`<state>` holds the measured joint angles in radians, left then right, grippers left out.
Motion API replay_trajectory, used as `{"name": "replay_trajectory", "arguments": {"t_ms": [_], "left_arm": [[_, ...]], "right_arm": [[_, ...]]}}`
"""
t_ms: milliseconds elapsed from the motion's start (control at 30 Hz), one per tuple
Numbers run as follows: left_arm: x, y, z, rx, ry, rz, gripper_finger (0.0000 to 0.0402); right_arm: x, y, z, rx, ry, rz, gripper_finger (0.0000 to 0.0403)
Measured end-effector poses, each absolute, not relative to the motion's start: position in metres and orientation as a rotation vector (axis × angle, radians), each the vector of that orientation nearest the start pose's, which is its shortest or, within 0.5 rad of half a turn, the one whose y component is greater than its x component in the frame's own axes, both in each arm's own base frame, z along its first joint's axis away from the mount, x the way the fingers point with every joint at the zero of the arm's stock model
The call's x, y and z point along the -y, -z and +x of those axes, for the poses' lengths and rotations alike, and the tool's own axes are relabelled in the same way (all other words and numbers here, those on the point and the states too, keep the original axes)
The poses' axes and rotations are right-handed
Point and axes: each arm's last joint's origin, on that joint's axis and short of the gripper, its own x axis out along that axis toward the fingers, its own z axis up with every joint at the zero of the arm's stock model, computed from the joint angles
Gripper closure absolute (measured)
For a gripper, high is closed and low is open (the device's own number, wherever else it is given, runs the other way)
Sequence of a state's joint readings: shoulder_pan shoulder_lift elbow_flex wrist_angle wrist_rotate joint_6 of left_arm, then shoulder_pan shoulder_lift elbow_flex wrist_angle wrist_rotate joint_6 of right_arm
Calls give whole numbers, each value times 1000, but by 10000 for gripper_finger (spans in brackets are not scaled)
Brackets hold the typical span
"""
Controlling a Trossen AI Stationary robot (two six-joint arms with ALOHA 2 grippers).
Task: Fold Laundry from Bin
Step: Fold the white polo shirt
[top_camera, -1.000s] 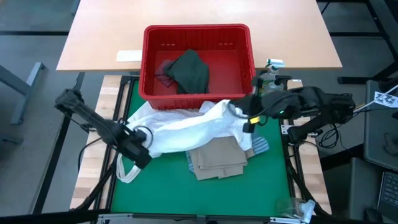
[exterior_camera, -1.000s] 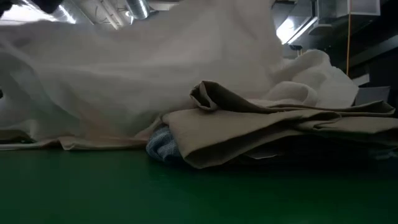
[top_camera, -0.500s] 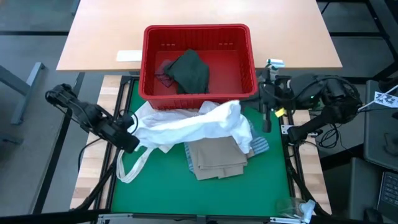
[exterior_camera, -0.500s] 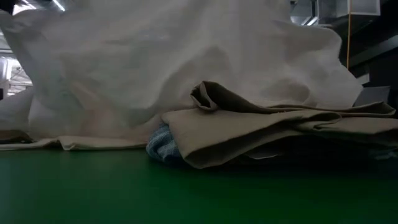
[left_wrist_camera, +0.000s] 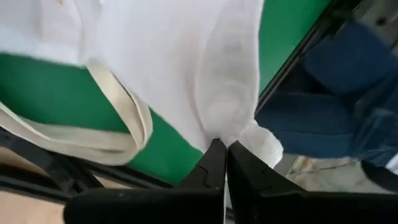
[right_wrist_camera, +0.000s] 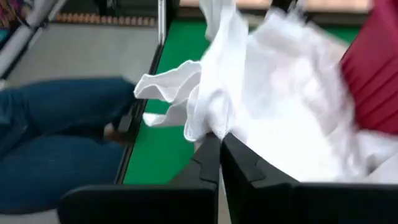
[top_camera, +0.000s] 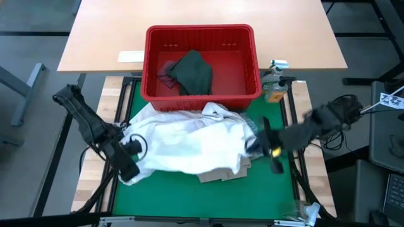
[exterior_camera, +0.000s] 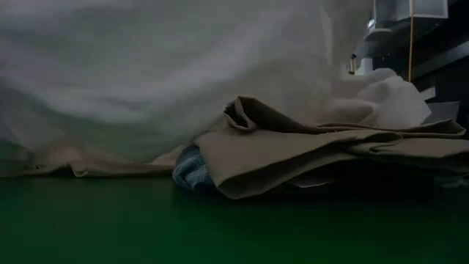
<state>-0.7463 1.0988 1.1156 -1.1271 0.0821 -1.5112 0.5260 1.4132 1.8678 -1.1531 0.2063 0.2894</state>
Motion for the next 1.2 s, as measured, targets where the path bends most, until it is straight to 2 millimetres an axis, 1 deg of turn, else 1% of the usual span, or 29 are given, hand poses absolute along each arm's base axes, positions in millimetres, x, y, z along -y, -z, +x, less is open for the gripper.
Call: {"name": "replay_trajectory", "arguments": {"t_ms": [200, 333, 467, 600, 733, 833, 933, 1033, 1200], "left_arm": [[173, -291, 140, -1508, -203, -842, 402], [203, -275, 142, -1576, -183, -850, 401], [228, -260, 140, -1598, -169, -849, 401], [246, -248, 139, -1626, -192, -882, 401], [259, -238, 139, -1636, -182, -892, 401], [262, -233, 142, -1627, -180, -898, 401], [262, -231, 150, -1583, -193, -912, 401], [259, -231, 158, -1487, -189, -906, 401], [252, -232, 175, -1343, -169, -893, 401]], "right_arm": [[-160, -414, 210, -807, -151, 122, 398], [-186, -383, 204, -862, -154, 233, 398], [-208, -356, 195, -929, -190, 294, 398], [-226, -337, 187, -994, -197, 363, 398], [-240, -328, 182, -1071, -247, 416, 398], [-249, -327, 178, -1121, -299, 457, 398], [-256, -328, 172, -1169, -350, 520, 398], [-261, -329, 166, -1218, -359, 585, 398], [-266, -328, 156, -1328, -295, 718, 398]]}}
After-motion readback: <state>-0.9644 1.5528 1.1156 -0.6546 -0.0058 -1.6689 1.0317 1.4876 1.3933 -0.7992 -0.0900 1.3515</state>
